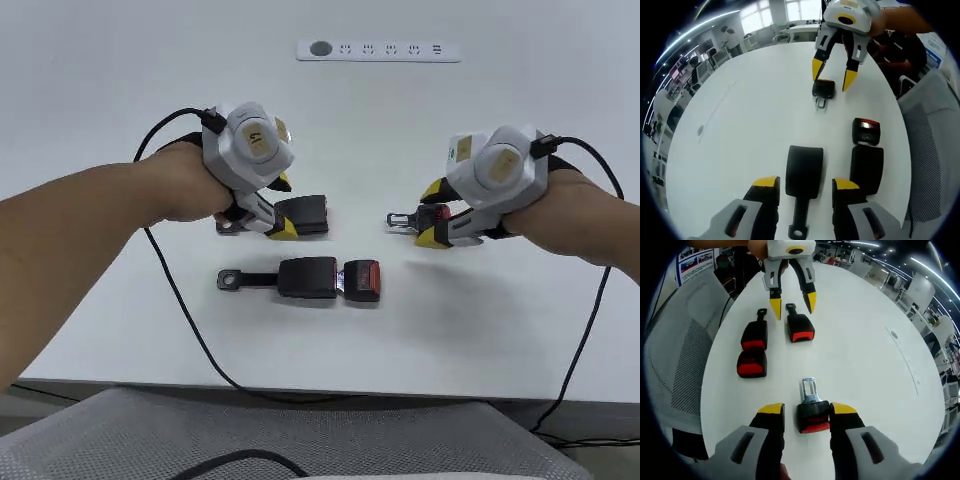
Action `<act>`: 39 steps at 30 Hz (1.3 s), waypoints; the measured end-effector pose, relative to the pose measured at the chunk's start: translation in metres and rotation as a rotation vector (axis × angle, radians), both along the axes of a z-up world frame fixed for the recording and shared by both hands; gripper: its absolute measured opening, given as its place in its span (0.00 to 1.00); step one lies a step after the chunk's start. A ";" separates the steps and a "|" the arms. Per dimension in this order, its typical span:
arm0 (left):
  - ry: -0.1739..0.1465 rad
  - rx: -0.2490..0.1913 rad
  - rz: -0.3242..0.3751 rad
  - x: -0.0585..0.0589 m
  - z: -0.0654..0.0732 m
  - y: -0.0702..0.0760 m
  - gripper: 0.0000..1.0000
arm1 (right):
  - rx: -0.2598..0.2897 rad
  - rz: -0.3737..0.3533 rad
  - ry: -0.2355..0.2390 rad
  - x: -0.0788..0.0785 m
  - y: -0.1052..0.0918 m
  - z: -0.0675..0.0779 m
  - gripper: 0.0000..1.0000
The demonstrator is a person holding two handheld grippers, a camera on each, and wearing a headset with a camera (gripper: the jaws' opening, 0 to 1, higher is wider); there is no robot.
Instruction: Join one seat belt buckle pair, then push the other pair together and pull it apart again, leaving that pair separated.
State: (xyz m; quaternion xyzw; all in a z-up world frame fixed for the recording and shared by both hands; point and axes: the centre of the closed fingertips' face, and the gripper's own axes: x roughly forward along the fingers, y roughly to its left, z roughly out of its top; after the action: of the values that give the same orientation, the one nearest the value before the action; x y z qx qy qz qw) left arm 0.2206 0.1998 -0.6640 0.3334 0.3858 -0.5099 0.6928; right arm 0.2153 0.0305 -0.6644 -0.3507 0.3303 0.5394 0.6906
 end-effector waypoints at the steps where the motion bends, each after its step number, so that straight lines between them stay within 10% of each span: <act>1: 0.008 0.003 0.004 0.001 -0.002 0.001 0.42 | -0.007 -0.005 -0.003 0.002 -0.004 -0.001 0.34; 3: -0.017 0.095 -0.054 0.004 -0.007 0.010 0.42 | -0.042 -0.002 -0.012 0.005 -0.014 -0.004 0.34; 17: 0.050 0.043 -0.061 0.005 -0.022 -0.004 0.33 | -0.056 0.023 0.052 0.007 -0.015 -0.024 0.33; 23: 0.022 0.087 -0.167 0.004 -0.028 -0.004 0.33 | -0.033 0.034 0.082 0.008 -0.015 -0.028 0.33; 39: 0.059 0.059 -0.168 0.005 -0.035 -0.005 0.33 | -0.010 0.039 0.088 0.009 -0.013 -0.030 0.33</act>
State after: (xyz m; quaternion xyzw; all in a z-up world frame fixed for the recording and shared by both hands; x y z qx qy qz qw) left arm 0.2259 0.1944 -0.6991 0.3696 0.3915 -0.5642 0.6260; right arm 0.2238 0.0178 -0.6945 -0.3363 0.3561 0.5661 0.6630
